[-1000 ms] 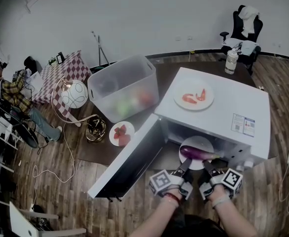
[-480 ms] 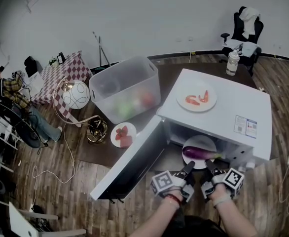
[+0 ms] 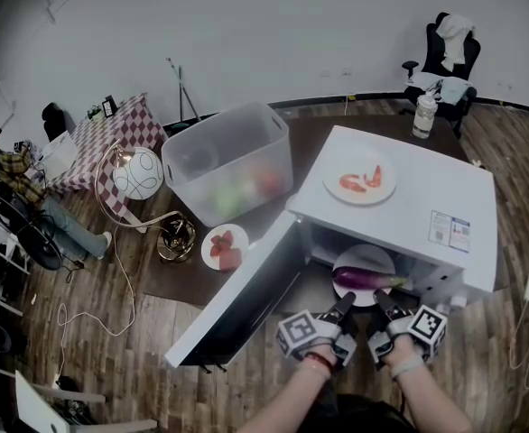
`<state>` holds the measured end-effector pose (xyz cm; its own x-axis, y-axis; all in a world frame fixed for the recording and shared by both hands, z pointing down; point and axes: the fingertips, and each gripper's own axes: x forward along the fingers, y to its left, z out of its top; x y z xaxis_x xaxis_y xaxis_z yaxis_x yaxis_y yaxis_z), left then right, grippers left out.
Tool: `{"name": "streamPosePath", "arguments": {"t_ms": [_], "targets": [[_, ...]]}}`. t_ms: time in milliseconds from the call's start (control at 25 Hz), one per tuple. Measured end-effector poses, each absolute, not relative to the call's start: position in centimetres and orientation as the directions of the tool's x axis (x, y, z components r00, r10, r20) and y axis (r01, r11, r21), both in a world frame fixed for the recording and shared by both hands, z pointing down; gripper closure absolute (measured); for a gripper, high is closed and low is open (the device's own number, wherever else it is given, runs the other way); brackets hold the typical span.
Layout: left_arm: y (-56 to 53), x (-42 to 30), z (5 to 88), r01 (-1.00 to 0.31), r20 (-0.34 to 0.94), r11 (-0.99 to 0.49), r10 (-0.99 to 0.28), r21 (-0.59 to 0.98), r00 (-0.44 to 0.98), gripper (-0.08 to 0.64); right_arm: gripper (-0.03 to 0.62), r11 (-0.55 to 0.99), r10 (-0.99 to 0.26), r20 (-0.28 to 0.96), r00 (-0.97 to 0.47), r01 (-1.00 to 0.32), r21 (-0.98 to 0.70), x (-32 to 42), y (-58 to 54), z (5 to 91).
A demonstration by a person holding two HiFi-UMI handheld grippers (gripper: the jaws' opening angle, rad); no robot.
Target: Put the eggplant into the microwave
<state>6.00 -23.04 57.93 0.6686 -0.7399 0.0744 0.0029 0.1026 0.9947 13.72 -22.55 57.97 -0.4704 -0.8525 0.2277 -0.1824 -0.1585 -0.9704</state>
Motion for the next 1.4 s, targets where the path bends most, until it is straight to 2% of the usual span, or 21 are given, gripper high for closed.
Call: {"name": "streamPosePath", "arguments": {"t_ms": [720, 800, 1040, 1160, 1400], "targets": [[-24.3, 6.3, 57.6, -0.021, 0.096, 0.112, -0.724, 0.993, 0.683, 0.543, 0.543, -0.16, -0.822, 0.233, -0.52, -0.181, -0.97, 11.6, -21.6, 58.0], [-24.3, 6.4, 57.4, -0.023, 0.099, 0.115, -0.719, 0.993, 0.688, 0.541, 0.569, -0.171, -0.824, 0.235, -0.515, -0.17, -0.971, 11.6, -21.7, 57.9], [-24.2, 6.7, 57.3, -0.024, 0.087, 0.101, -0.694, 0.995, 0.715, 0.532, 0.575, -0.184, -0.844, 0.226, -0.485, -0.134, -0.974, 12.0, -22.0, 57.6], [-24.0, 6.6, 57.0, -0.013, 0.082, 0.103, -0.698, 0.995, 0.712, 0.505, 0.575, -0.178, -0.849, 0.217, -0.482, -0.126, -0.976, 12.0, -22.3, 57.3], [-23.7, 6.2, 56.7, -0.001, 0.066, 0.093, -0.7, 0.996, 0.711, 0.505, 0.575, -0.173, -0.855, 0.215, -0.473, -0.13, -0.976, 12.1, -23.1, 57.3]]}}
